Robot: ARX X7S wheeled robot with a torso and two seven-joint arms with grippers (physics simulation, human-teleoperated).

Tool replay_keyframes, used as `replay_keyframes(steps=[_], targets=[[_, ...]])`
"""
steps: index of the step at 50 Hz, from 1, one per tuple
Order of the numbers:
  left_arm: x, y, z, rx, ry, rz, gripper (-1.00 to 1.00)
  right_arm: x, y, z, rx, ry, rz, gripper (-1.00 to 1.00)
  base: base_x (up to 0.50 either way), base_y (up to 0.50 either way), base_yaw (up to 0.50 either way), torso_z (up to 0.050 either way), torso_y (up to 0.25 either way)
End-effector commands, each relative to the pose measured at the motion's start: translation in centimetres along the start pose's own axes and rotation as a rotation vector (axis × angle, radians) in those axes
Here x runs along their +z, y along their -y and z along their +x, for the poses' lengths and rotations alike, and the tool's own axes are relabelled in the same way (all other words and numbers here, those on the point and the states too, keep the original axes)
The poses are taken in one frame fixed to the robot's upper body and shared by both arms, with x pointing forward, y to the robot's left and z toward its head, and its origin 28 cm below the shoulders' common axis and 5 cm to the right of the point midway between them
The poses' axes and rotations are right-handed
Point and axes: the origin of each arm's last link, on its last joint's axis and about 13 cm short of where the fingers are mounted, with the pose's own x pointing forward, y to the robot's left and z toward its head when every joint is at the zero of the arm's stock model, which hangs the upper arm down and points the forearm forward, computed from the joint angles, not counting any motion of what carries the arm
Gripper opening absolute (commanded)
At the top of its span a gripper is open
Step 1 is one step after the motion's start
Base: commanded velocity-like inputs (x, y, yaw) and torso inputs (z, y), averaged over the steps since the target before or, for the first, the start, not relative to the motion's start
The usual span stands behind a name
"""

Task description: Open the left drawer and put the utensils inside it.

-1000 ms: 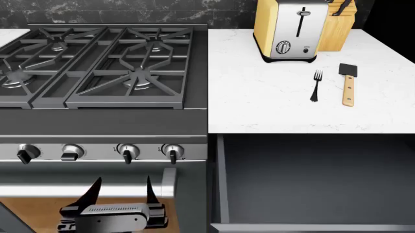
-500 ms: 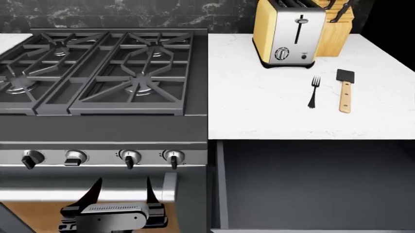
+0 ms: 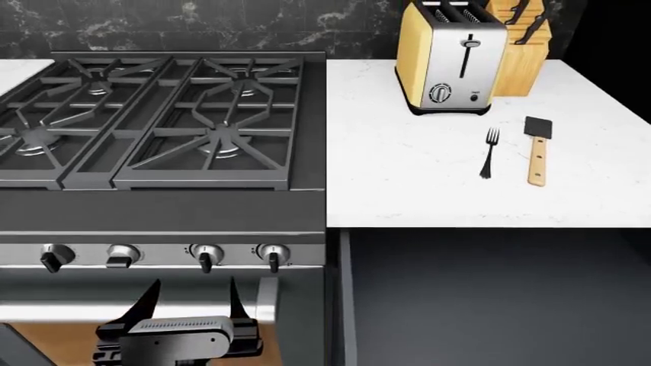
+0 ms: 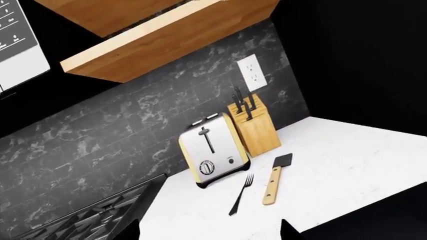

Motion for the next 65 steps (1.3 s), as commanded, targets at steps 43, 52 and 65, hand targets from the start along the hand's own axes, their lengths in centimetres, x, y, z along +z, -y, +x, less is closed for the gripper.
replay_keyframes(steps=[43,52,65], targets=[[-1.7,-0.4,1.4,0.019,-0.005,-0.037,1.00,2.8,-6.8,25.3,-0.099,-0.160,-0.294,1.00,0.00,0.00,0.00,0.024,0.000],[-1.8,-0.4,1.6,0.017,-0.006,-0.040,1.00,2.3,-7.4,27.6,-0.093,-0.179,-0.316,1.00,0.00,0.00,0.00,0.012,0.000],[-2.0,-0.5,1.7,0.015,-0.010,-0.044,1.00,0.7,-8.4,31.2,-0.093,-0.221,-0.388,1.00,0.00,0.00,0.00,0.011,0.000]])
